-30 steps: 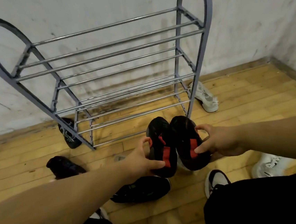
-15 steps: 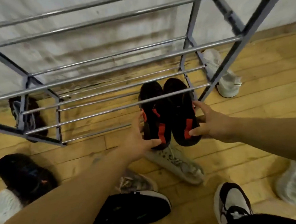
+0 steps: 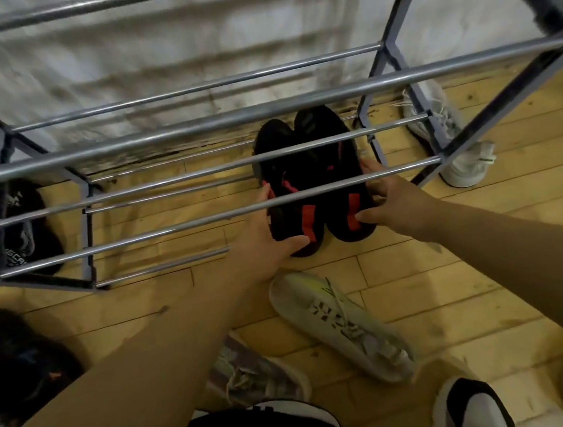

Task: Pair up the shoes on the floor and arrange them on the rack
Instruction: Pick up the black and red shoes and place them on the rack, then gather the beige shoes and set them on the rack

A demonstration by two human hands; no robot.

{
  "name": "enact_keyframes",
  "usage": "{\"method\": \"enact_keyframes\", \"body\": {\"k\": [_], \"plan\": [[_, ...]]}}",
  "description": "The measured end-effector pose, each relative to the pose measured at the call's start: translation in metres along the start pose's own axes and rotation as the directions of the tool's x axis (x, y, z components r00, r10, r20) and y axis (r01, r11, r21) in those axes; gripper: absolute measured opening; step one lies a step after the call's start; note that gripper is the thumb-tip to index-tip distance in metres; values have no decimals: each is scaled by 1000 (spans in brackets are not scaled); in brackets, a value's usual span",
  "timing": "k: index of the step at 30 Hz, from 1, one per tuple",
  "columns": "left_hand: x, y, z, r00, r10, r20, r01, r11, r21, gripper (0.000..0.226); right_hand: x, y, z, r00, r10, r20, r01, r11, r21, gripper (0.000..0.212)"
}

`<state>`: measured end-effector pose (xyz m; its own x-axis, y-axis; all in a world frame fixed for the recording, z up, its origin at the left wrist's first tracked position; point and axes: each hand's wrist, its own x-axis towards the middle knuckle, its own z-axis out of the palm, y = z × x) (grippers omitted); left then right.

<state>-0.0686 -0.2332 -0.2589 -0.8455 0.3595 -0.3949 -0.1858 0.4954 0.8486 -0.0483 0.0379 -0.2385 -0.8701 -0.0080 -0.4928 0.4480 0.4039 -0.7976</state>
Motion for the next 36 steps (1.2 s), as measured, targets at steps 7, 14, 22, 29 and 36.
{"method": "enact_keyframes", "body": {"k": [7,14,22,29,36], "plan": [[-15,-13,-5,995,-7,-101,36,956,290,92,-4,3,20,991,-77,-113,29,927,-374,111],[-15,-22,6,995,-2,-101,34,947,318,94,-5,9,33,975,-140,-174,27,846,-532,118],[0,0,26,986,117,-116,-76,947,312,82,-9,18,40,931,-151,-333,-22,886,-462,102],[-28,-9,17,994,108,23,-106,876,471,88,-50,5,55,896,-352,-273,103,759,-642,89],[-97,-80,30,981,49,190,-158,770,618,74,-125,72,102,967,107,232,90,709,-699,116]]}}
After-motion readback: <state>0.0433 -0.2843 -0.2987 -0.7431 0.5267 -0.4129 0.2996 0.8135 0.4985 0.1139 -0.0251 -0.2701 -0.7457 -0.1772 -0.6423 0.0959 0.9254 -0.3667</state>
